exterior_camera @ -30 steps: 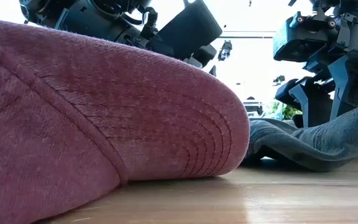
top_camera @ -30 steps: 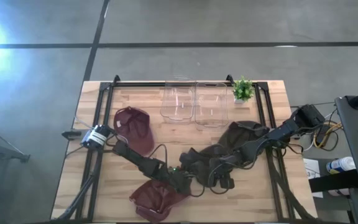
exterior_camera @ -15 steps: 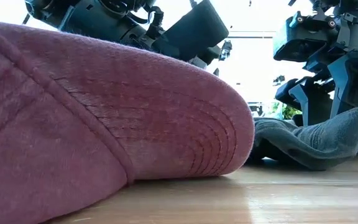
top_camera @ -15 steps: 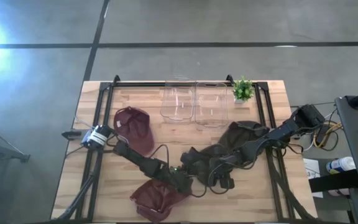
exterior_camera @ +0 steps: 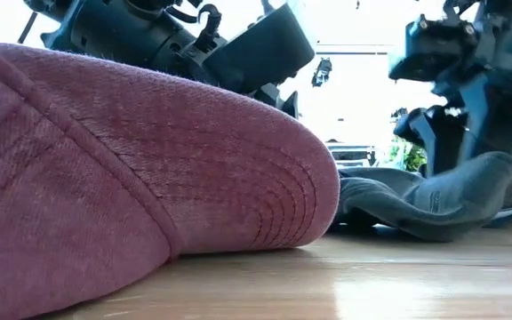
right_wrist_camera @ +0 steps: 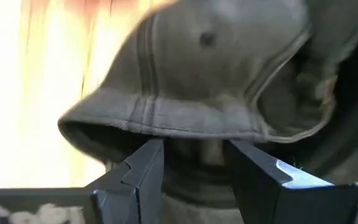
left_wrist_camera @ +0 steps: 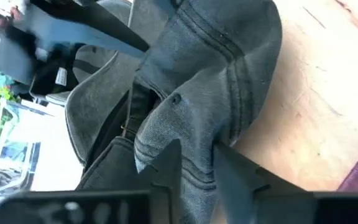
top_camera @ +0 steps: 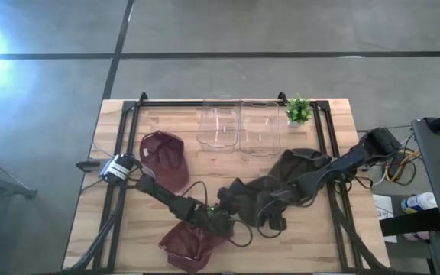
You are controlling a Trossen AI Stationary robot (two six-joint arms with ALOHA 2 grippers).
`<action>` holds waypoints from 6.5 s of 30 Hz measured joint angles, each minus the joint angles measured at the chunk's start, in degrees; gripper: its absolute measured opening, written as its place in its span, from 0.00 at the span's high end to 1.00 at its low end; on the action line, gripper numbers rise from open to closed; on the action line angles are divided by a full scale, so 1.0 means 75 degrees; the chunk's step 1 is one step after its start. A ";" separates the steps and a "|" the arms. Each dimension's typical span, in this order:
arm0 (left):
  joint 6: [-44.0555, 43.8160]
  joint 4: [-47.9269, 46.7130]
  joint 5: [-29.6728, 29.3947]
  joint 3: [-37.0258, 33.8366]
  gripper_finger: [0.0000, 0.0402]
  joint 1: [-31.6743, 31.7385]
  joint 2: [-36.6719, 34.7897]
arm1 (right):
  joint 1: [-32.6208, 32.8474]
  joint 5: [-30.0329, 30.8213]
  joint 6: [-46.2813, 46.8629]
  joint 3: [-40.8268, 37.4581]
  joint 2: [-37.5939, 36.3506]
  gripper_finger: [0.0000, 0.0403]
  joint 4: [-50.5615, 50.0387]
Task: Pick & Place hat
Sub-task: Put the left black cap into the left transparent bin
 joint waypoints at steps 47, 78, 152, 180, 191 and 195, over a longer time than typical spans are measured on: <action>-0.0583 0.0234 0.0633 -0.0239 0.69 0.0445 0.0405 | -0.0511 -0.0504 -0.0461 0.0422 0.1351 0.59 0.0505; -0.0369 0.0073 0.2572 -0.0278 0.69 0.1101 0.0357 | -0.0692 -0.0190 -0.0906 0.0930 -0.0436 0.50 -0.0900; -0.3110 -0.5484 0.4527 0.0048 1.00 0.1392 -0.3800 | 0.0886 0.1350 -0.0487 0.2422 0.0651 0.50 -0.1609; -0.3969 -0.5213 0.4930 0.0067 1.00 0.1360 -0.3783 | 0.0863 0.1637 -0.0524 0.3066 0.1447 0.50 -0.1817; -0.3848 -0.5295 0.5090 0.0064 1.00 0.1360 -0.3783 | 0.0854 0.1611 -0.0662 0.3002 0.1439 0.50 -0.1795; -0.3849 -0.5273 0.5090 0.0066 1.00 0.1360 -0.3783 | 0.0851 0.1616 -0.0870 0.3050 0.1473 0.50 -0.1704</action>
